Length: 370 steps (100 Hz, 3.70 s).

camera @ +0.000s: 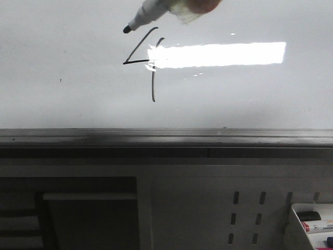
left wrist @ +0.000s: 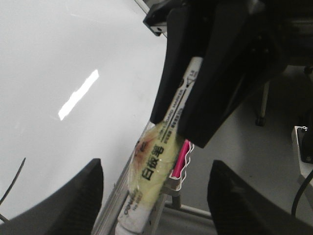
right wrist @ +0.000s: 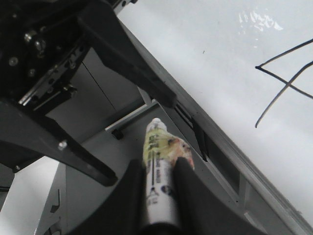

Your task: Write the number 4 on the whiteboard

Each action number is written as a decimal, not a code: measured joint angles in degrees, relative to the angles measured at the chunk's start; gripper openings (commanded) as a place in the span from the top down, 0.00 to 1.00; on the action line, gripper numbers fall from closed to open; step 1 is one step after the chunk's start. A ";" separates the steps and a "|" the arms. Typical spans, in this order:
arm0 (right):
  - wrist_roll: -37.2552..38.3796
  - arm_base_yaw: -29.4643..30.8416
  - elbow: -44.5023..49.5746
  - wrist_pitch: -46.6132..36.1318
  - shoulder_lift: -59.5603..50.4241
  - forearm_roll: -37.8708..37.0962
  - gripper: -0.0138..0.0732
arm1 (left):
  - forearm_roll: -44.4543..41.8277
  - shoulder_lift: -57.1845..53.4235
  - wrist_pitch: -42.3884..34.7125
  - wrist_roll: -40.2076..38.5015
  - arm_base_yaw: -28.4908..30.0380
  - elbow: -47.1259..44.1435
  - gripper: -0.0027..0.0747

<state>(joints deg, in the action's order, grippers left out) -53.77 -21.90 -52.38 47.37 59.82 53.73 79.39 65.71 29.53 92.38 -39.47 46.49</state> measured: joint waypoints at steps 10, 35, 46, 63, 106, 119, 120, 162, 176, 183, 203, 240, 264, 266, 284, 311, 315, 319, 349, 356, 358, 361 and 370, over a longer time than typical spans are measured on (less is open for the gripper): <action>0.00 0.00 0.00 0.34 0.00 0.00 0.89 | -0.47 0.88 -0.81 0.00 -0.43 0.24 0.48; 0.13 0.00 0.00 0.90 0.00 -0.23 0.89 | -1.81 1.68 -1.31 0.23 -0.43 0.37 0.71; 0.13 0.00 0.00 0.90 0.00 -0.22 0.89 | -2.81 1.68 -1.18 0.61 -0.43 0.37 0.74; 0.13 0.00 -0.13 1.18 0.00 -0.35 0.89 | -3.16 1.68 -0.80 0.60 -0.43 0.37 0.74; 0.13 0.00 -0.13 1.75 0.00 -0.48 0.89 | -3.45 1.68 -0.42 1.22 -0.47 0.37 0.70; 0.13 0.00 -0.13 2.12 0.00 -0.59 0.89 | -3.54 1.68 -0.42 1.38 -0.47 0.37 0.63; 0.13 0.00 -0.13 2.17 0.00 -0.59 0.89 | -3.54 1.68 -0.42 1.38 -0.47 0.37 0.63; 0.13 0.00 -0.13 2.72 0.00 -0.70 0.89 | -3.89 1.68 -0.42 1.49 -0.47 0.37 0.63; 0.13 -0.45 -0.15 2.51 0.10 -0.70 0.89 | -3.98 1.68 -0.30 1.49 -0.47 0.37 0.63; 0.13 -0.65 -0.25 2.29 0.10 -0.70 0.89 | -3.98 1.68 -0.30 1.49 -0.47 0.37 0.63; 0.13 -0.78 -0.25 2.29 0.10 -0.70 0.89 | -3.98 1.68 0.06 1.49 -0.47 0.37 0.70; 0.01 -0.78 -0.25 2.74 0.10 -0.70 0.89 | -5.71 1.68 1.91 3.04 -0.47 0.37 0.99; 0.01 -0.78 -0.25 2.18 0.10 -0.49 0.61 | -5.73 1.68 1.53 1.85 -0.56 0.37 0.99; 0.01 -0.78 -0.25 1.91 0.10 -0.49 0.56 | -5.73 1.68 1.22 1.39 -0.60 0.37 0.99; 0.01 2.08 -0.25 1.03 -0.38 -0.35 0.38 | -5.73 -0.07 -4.99 -3.47 -0.69 0.37 0.99; 0.38 13.33 0.13 1.08 -7.88 -4.07 0.38 | 4.52 -10.18 -24.89 -8.64 -0.69 -7.05 0.99; 0.38 14.46 0.80 0.59 -9.02 -4.10 0.38 | 8.37 -11.09 -29.53 -8.74 -0.69 -8.21 0.99; 0.38 15.39 1.55 -0.20 -10.31 -4.10 0.38 | 11.72 -11.68 -33.62 -8.97 -0.69 -8.97 0.99; 0.47 16.12 7.78 -4.89 -13.30 0.05 0.38 | 17.70 -3.70 -44.55 -14.66 -0.57 -6.74 0.99; 0.47 16.12 8.38 -4.89 -13.30 0.14 0.38 | 17.70 -0.01 -45.78 -15.92 -0.57 -4.90 0.99; 0.47 16.12 8.51 -4.89 -13.30 0.14 0.38 | 17.70 1.08 -45.93 -16.03 -0.57 -4.31 0.99; 0.47 16.12 8.48 -4.89 -13.30 0.14 0.38 | 17.70 2.53 -46.21 -16.29 -0.57 -3.49 0.99; 0.50 16.12 8.48 -4.89 -13.30 0.27 0.38 | 17.70 6.81 -46.78 -16.70 -0.57 -0.64 0.99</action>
<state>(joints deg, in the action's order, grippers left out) -53.27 -5.77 -43.90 42.48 46.52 54.01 97.09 72.52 -17.25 75.68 -40.05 45.85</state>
